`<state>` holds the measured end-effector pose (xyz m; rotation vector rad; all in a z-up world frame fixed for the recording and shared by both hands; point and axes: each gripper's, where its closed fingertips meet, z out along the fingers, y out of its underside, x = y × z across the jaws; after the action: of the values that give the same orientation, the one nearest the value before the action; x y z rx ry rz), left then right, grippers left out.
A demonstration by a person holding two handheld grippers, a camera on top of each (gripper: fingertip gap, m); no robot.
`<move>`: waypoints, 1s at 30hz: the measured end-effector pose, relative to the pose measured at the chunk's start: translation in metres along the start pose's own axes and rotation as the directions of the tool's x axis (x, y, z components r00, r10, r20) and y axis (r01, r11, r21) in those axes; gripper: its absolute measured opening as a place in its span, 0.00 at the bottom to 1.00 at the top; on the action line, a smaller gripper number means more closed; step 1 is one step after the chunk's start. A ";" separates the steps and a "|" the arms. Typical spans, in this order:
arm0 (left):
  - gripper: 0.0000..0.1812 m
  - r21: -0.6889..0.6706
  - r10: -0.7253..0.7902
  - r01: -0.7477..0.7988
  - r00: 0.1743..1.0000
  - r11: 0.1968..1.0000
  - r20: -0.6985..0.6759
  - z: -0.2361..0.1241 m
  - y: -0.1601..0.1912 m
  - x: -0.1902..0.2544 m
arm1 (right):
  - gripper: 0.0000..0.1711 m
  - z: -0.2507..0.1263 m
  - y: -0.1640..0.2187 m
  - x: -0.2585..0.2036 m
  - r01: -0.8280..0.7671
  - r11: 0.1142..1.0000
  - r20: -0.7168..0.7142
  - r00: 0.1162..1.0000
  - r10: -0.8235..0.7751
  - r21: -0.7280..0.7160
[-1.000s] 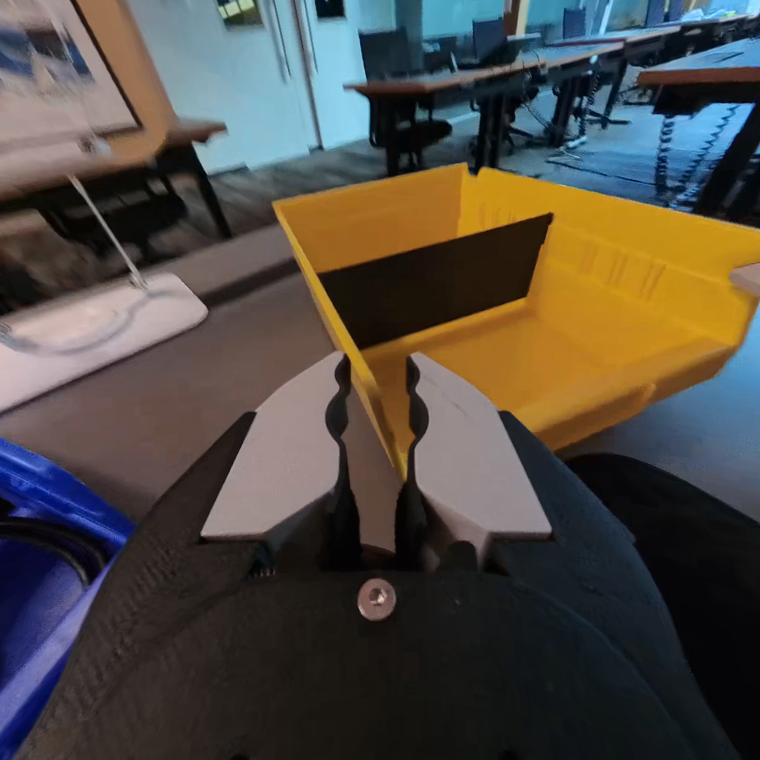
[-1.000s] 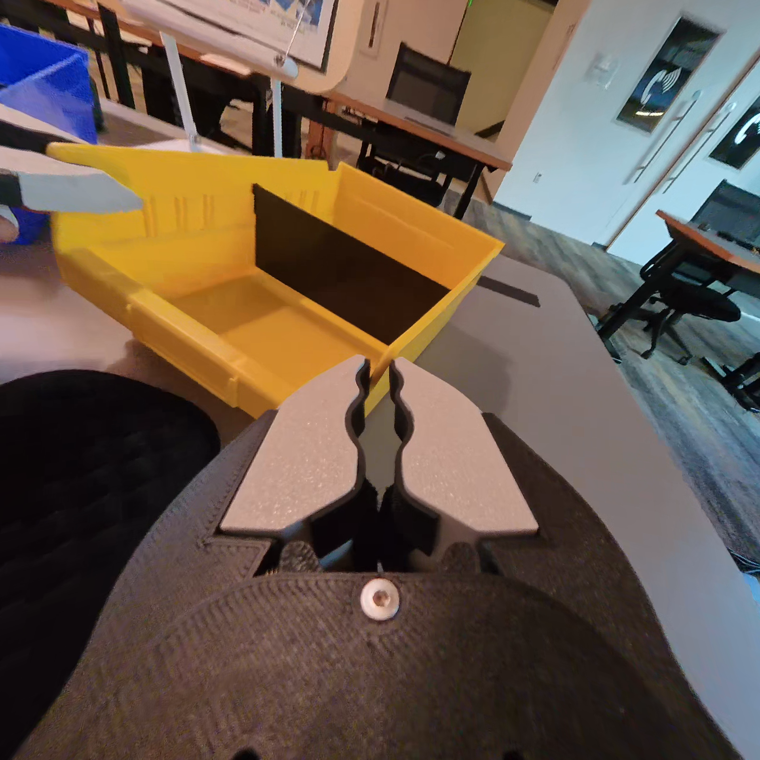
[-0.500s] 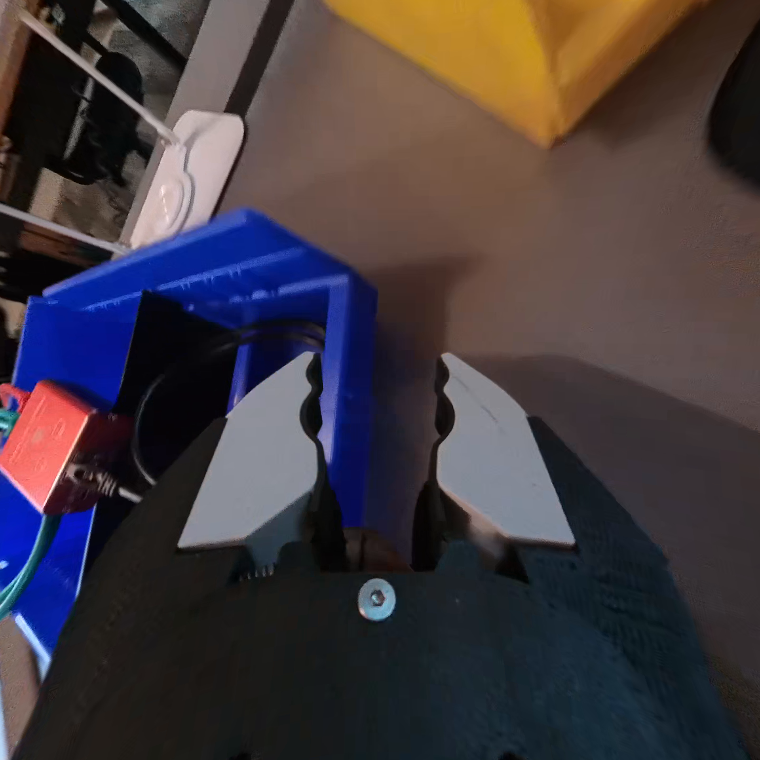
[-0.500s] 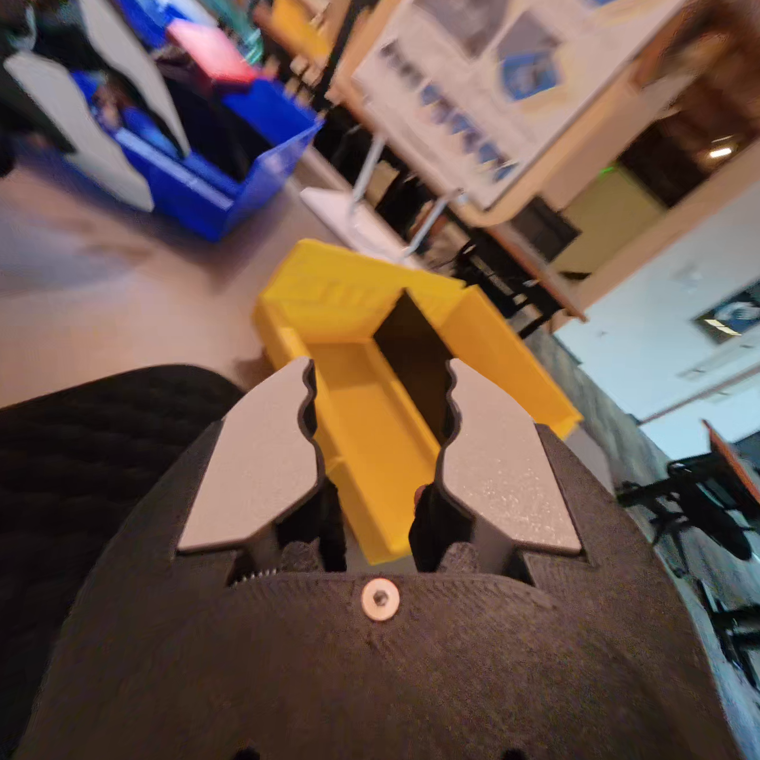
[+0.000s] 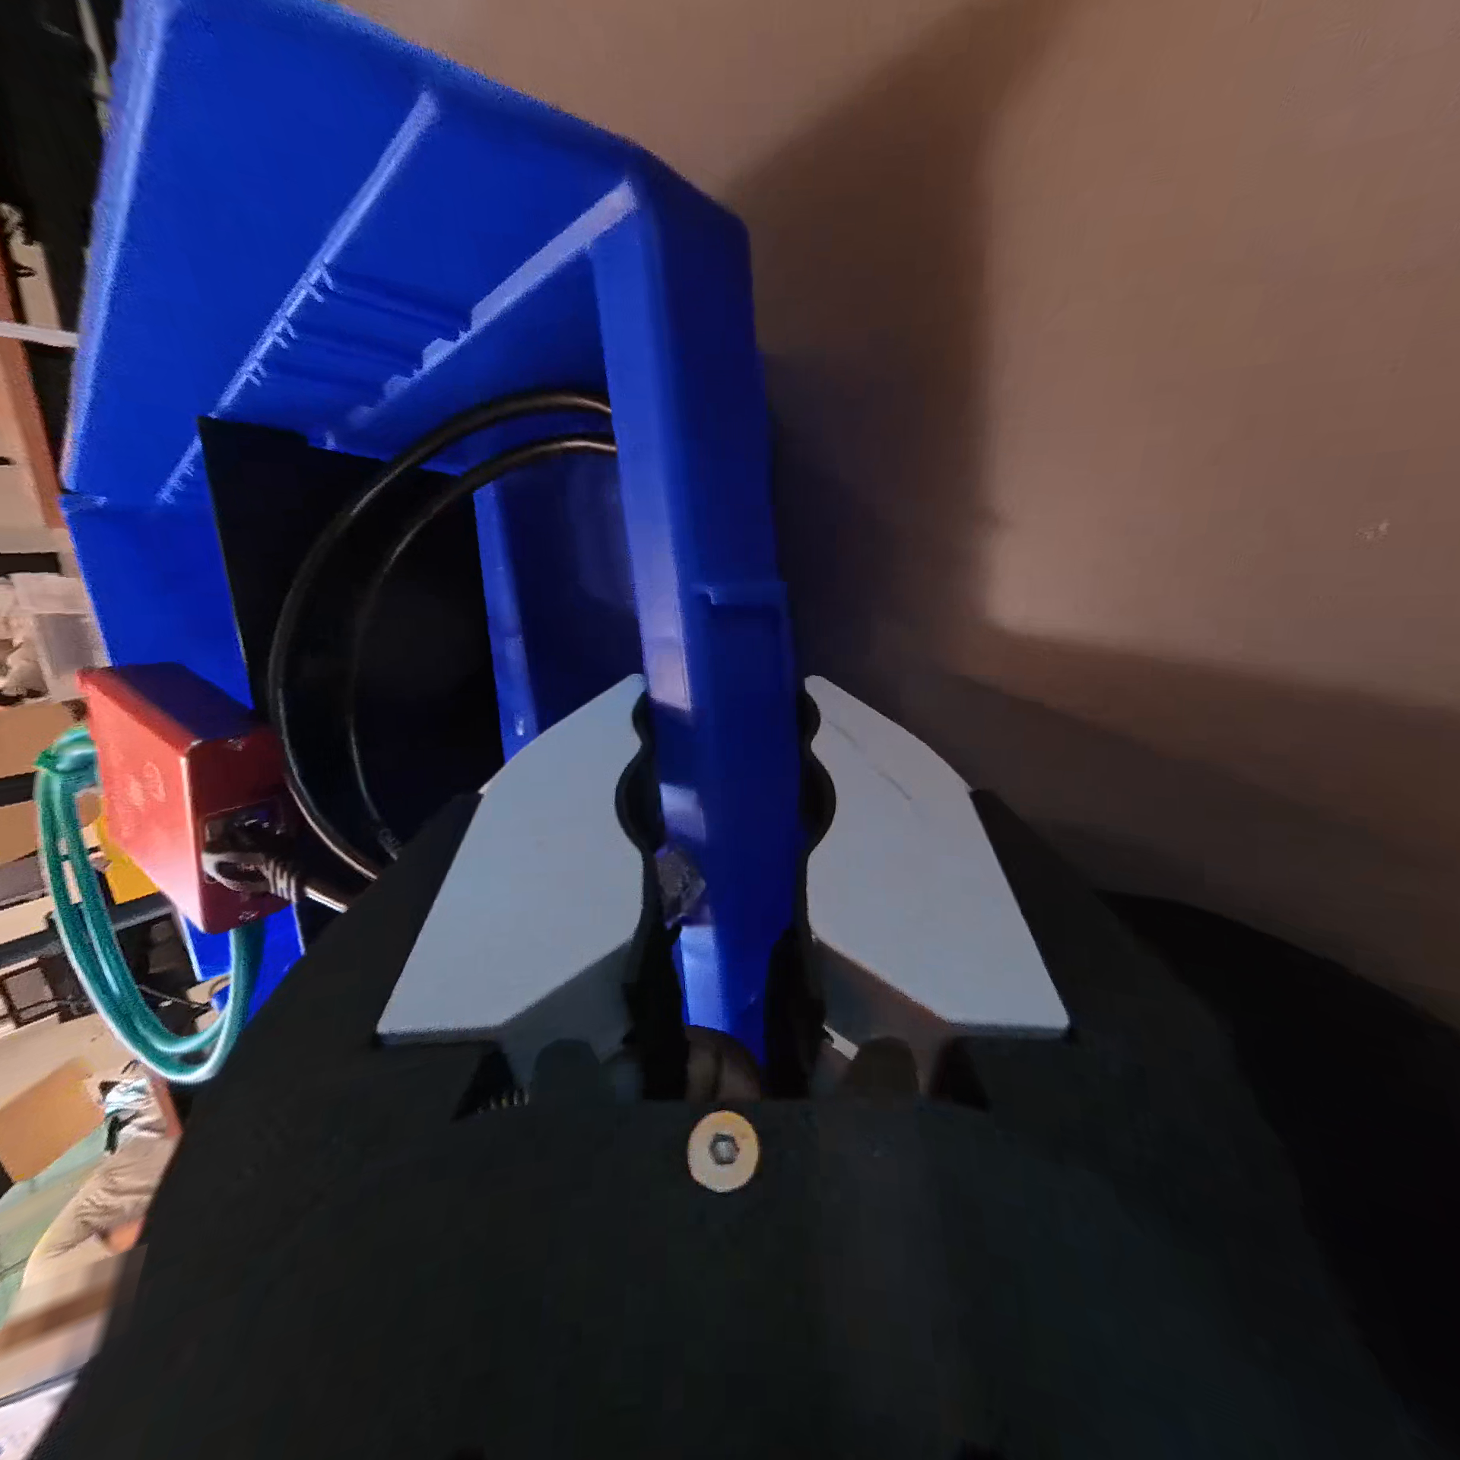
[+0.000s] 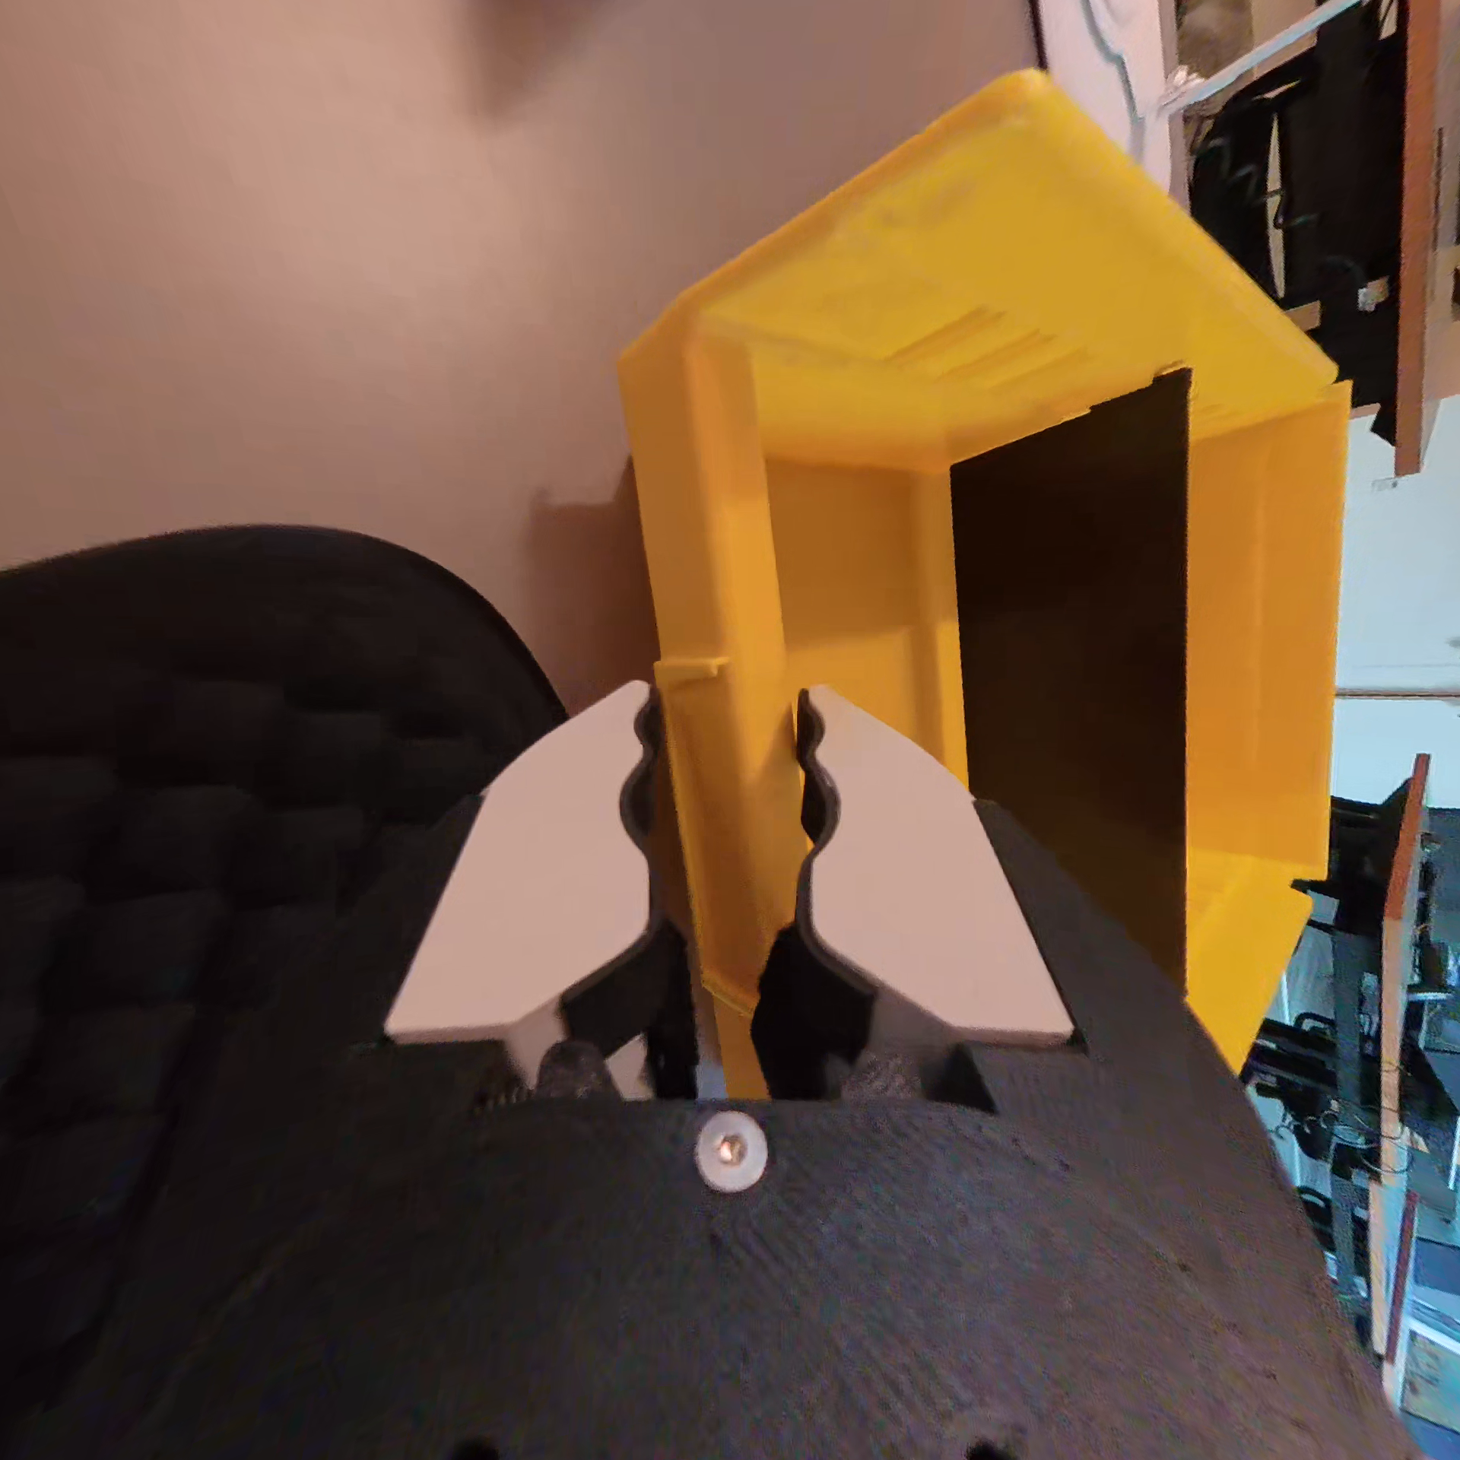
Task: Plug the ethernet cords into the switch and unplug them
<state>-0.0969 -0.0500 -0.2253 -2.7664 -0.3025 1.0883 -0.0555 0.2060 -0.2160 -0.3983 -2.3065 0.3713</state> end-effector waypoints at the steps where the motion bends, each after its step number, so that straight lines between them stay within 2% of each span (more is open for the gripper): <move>1: 0.17 -0.001 0.001 -0.001 1.000 1.000 -0.013 -0.001 0.003 0.000 | 0.20 -0.001 0.003 0.001 -0.005 1.000 0.000 1.000 0.005 -0.002; 5: 0.17 -0.016 -0.029 0.028 0.999 0.999 -0.028 -0.007 0.031 -0.001 | 0.20 -0.006 0.021 0.006 -0.036 0.999 -0.004 0.999 0.036 -0.019; 16: 0.19 -0.054 -0.075 0.074 0.997 0.996 -0.027 -0.042 0.152 -0.005 | 0.22 -0.028 0.081 0.020 -0.134 0.990 -0.049 0.990 0.132 -0.047; 24: 0.19 -0.082 -0.075 0.074 0.997 0.994 -0.011 -0.073 0.211 0.008 | 0.22 -0.048 0.110 0.016 -0.144 0.989 -0.051 0.989 0.141 -0.046; 30: 0.17 0.000 0.075 -0.075 0.997 0.997 0.019 -0.099 0.242 0.023 | 0.22 -0.065 0.125 0.005 -0.126 0.989 -0.016 0.992 0.125 -0.082</move>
<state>0.0191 -0.2857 -0.2212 -2.7891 -0.2013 1.1322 0.0093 0.3310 -0.2162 -0.5869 -2.2981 0.3353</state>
